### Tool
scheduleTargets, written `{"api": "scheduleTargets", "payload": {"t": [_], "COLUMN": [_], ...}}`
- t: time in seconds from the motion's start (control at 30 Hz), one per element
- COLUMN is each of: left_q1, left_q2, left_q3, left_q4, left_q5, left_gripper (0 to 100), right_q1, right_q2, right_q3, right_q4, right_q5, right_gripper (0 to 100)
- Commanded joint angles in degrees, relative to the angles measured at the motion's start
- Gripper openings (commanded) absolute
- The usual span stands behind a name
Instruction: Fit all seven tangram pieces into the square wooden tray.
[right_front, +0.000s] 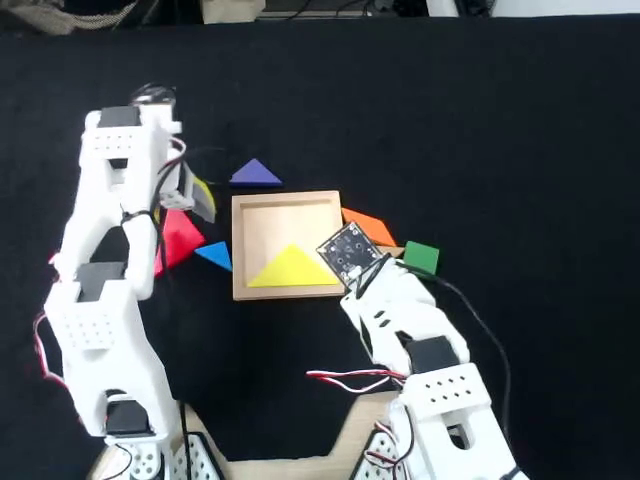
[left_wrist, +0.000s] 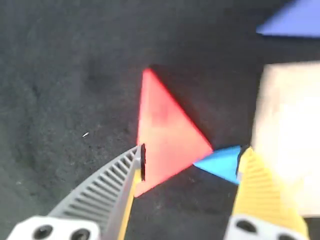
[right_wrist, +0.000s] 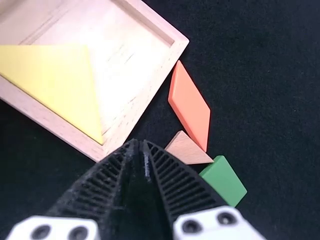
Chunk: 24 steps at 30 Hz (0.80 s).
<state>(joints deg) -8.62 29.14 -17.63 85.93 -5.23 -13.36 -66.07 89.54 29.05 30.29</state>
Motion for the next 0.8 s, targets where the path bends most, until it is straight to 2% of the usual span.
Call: {"api": "scheduleTargets", "payload": {"t": [0.0, 0.23, 0.77], "left_q1": [1.98, 0.84, -4.35], "left_q2": [-4.4, 1.85, 6.86], "left_q3": [2.07, 1.98, 2.42], "left_q4": [0.35, -4.22, -2.73], "left_q5": [-8.53, -11.08, -12.57], "left_gripper": [31, 31, 30], "right_q1": [-0.62, -0.62, -0.62], "right_q2": [-0.84, -0.84, -0.84], "right_q3": [-0.13, -0.04, -0.04], "right_q4": [-0.97, -0.97, -1.05], "right_q5": [0.7, 0.7, 0.7], "right_gripper": [1.2, 1.2, 1.2]}}
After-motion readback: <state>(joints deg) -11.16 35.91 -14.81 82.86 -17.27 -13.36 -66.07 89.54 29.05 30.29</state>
